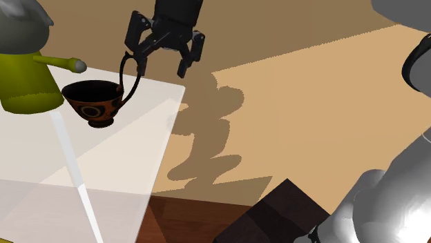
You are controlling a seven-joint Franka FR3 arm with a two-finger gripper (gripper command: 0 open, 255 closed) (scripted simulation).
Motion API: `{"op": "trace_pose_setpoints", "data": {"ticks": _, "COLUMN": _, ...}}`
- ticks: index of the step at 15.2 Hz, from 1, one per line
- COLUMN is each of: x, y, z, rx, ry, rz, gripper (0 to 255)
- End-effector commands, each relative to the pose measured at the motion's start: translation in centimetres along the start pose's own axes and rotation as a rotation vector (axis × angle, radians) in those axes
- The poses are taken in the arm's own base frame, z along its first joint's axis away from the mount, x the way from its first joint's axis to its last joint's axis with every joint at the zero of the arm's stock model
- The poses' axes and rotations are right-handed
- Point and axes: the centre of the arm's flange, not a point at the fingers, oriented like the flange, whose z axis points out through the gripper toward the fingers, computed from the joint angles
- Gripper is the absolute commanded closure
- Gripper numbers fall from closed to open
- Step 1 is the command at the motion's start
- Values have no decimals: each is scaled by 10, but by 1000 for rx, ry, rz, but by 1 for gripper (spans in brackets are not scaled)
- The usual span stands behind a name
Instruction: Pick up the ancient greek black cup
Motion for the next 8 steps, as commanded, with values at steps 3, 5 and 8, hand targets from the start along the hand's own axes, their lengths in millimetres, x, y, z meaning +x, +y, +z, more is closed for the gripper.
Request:
{"op": "trace_pose_setpoints", "data": {"ticks": 3, "x": 17, "y": -43, "z": -10, "rx": 23, "ry": 24, "rz": -12, "gripper": 0}}
{"op": "trace_pose_setpoints", "data": {"ticks": 5, "x": 20, "y": -53, "z": -7, "rx": 28, "ry": 29, "rz": -16, "gripper": 0}}
{"op": "trace_pose_setpoints", "data": {"ticks": 8, "x": 18, "y": -50, "z": 9, "rx": 28, "ry": 29, "rz": -16, "gripper": 0}}
